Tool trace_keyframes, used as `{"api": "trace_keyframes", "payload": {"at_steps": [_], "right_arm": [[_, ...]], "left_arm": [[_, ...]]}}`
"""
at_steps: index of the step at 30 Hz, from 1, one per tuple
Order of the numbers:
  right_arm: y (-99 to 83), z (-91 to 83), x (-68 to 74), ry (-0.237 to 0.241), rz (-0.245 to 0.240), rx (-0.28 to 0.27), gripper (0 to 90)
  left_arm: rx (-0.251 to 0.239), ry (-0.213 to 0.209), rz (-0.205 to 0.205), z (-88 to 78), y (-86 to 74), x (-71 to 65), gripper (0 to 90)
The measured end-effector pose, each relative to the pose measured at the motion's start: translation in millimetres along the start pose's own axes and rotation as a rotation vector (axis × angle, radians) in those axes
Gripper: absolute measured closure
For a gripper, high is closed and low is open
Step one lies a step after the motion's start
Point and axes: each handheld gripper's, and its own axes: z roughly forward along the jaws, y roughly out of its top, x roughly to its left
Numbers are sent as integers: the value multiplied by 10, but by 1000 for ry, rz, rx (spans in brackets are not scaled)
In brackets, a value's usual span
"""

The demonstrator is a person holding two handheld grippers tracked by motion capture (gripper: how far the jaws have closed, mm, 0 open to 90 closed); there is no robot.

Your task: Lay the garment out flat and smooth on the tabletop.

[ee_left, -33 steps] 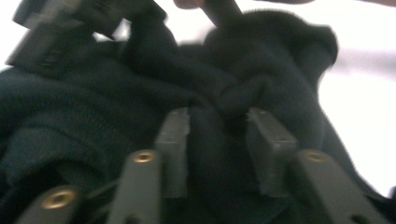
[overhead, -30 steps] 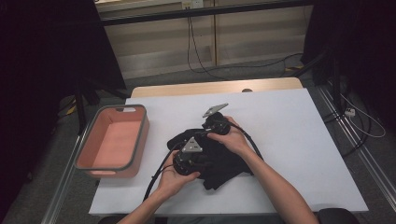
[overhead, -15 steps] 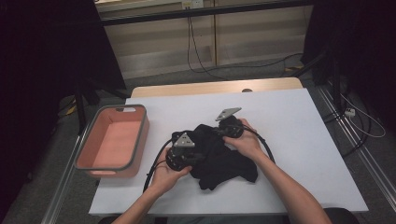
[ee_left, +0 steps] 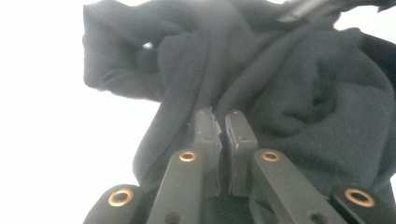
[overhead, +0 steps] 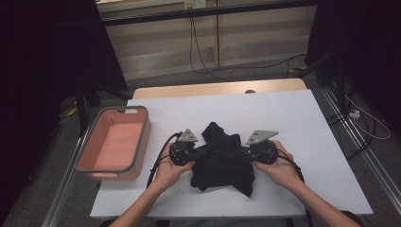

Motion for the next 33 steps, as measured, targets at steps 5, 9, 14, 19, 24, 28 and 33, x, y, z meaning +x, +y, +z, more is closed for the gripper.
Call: {"api": "trace_keyframes", "payload": {"at_steps": [5, 9, 14, 19, 24, 28, 33], "right_arm": [[-147, -236, 201, 23, 29, -5, 868], [-227, -373, 341, 31, 26, -12, 836], [-179, -424, 160, 17, 75, -70, 625], [0, -467, -80, -48, 100, -134, 538], [75, -224, -380, -96, 144, -104, 639], [140, 19, -515, -94, 159, -79, 602], [297, 212, -537, -35, 165, -89, 535]], "left_arm": [[-3, -29, 14, 62, 61, -71, 851], [19, -66, 44, 118, 45, -166, 828], [53, -107, 53, 77, -3, -294, 847], [39, -127, 40, -22, -46, -323, 842], [-27, -106, -16, -103, 8, -178, 675], [-86, -46, -77, -166, 96, 35, 638], [-24, 2, -116, -23, 130, 216, 547]]}}
